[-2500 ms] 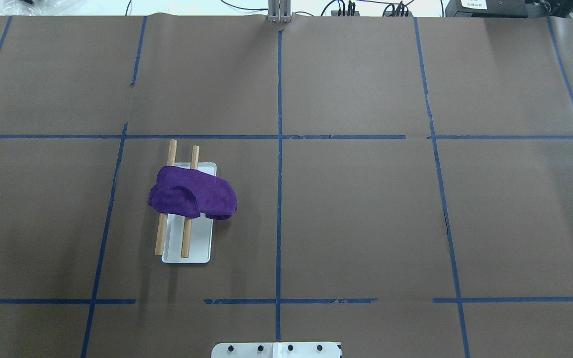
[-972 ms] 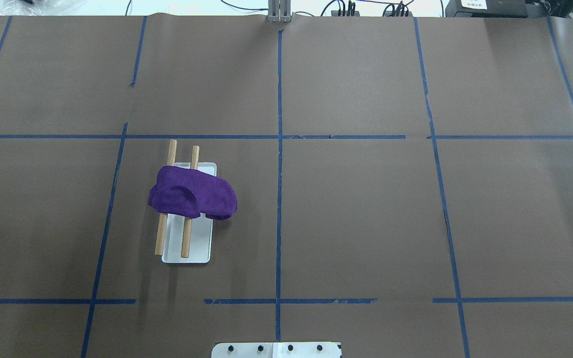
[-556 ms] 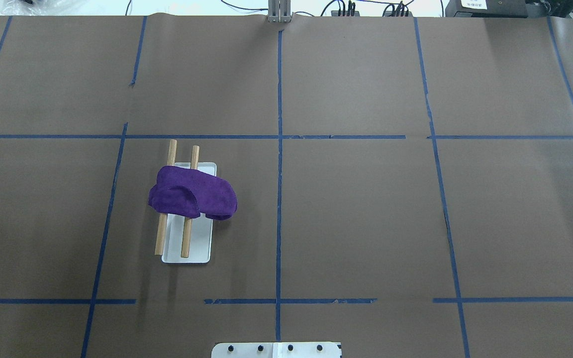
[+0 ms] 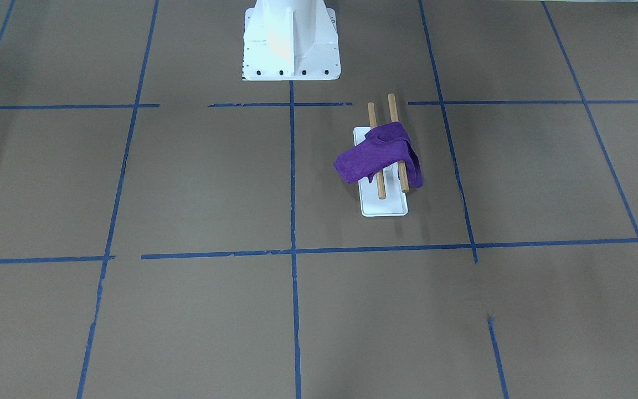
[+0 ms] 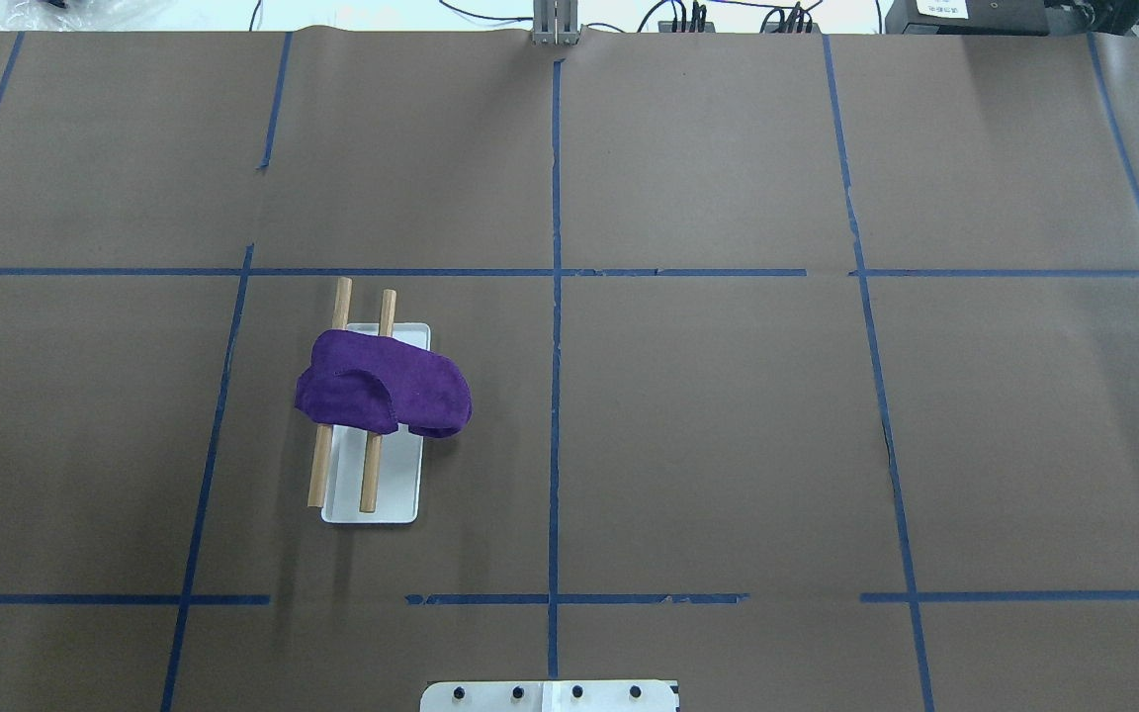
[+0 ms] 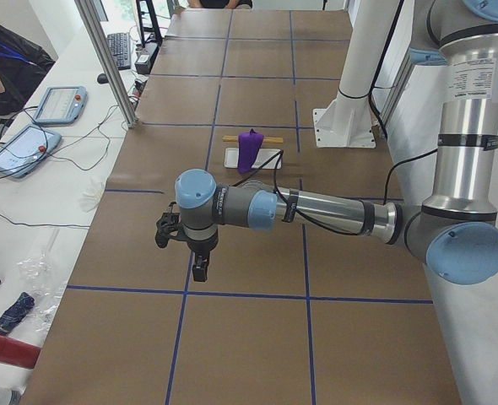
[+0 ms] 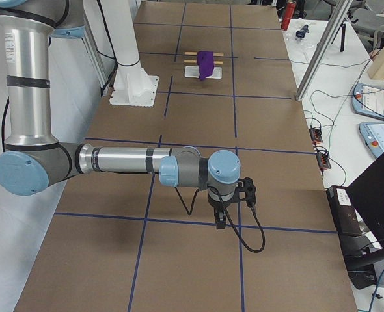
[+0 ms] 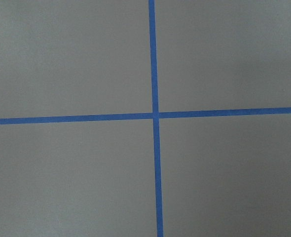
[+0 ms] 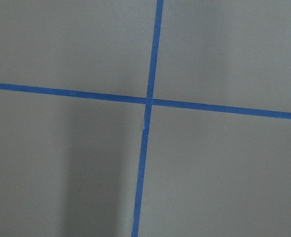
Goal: Hang towel on rack
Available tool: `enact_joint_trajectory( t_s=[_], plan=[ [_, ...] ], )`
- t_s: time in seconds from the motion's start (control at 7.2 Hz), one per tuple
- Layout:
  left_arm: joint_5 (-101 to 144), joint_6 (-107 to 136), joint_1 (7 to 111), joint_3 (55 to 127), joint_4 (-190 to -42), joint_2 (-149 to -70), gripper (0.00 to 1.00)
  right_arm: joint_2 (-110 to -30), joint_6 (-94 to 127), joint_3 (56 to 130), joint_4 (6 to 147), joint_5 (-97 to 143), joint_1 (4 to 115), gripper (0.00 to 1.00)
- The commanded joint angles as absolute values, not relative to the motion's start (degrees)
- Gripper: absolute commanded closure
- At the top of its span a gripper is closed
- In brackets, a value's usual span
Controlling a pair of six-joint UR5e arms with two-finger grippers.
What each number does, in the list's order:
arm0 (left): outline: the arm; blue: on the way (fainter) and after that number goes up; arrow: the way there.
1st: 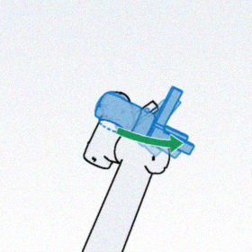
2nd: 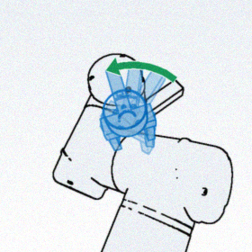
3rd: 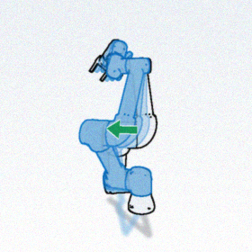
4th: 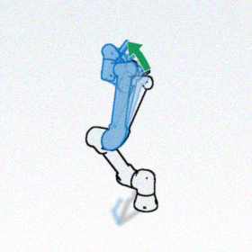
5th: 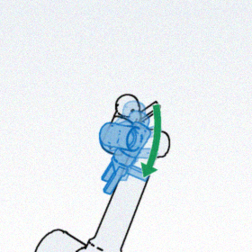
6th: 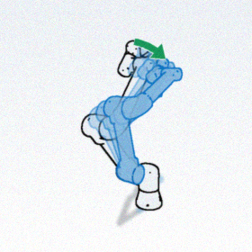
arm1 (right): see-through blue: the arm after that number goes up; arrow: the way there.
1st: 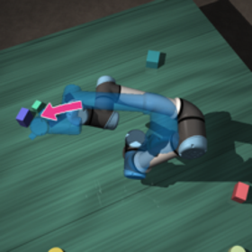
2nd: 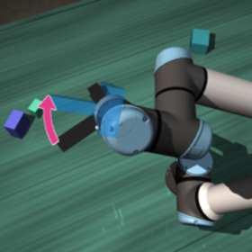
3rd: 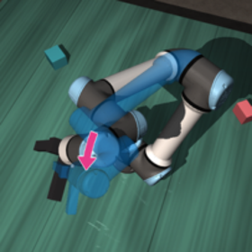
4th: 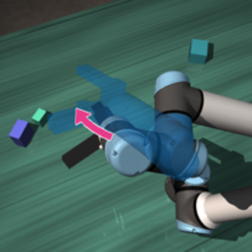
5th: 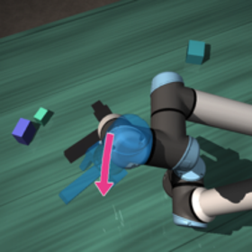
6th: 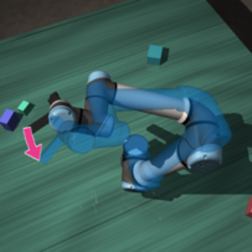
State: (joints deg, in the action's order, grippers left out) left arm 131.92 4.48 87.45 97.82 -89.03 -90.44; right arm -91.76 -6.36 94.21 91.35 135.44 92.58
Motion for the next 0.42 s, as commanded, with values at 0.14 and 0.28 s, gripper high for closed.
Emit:
enact_joint_trajectory(
  t_s=[0.14, 0.28],
  plan=[
    [131.92, 4.75, 87.45, 98.26, -89.03, -90.44, 0.0, -91.76, -6.33, 94.13, 91.41, 135.44, 92.55, 0.0],
    [131.92, 4.75, 87.45, 98.26, -89.03, -90.44, 0.0, -91.84, -6.33, 94.13, 91.41, 135.44, 92.64, 0.0]
  ],
)
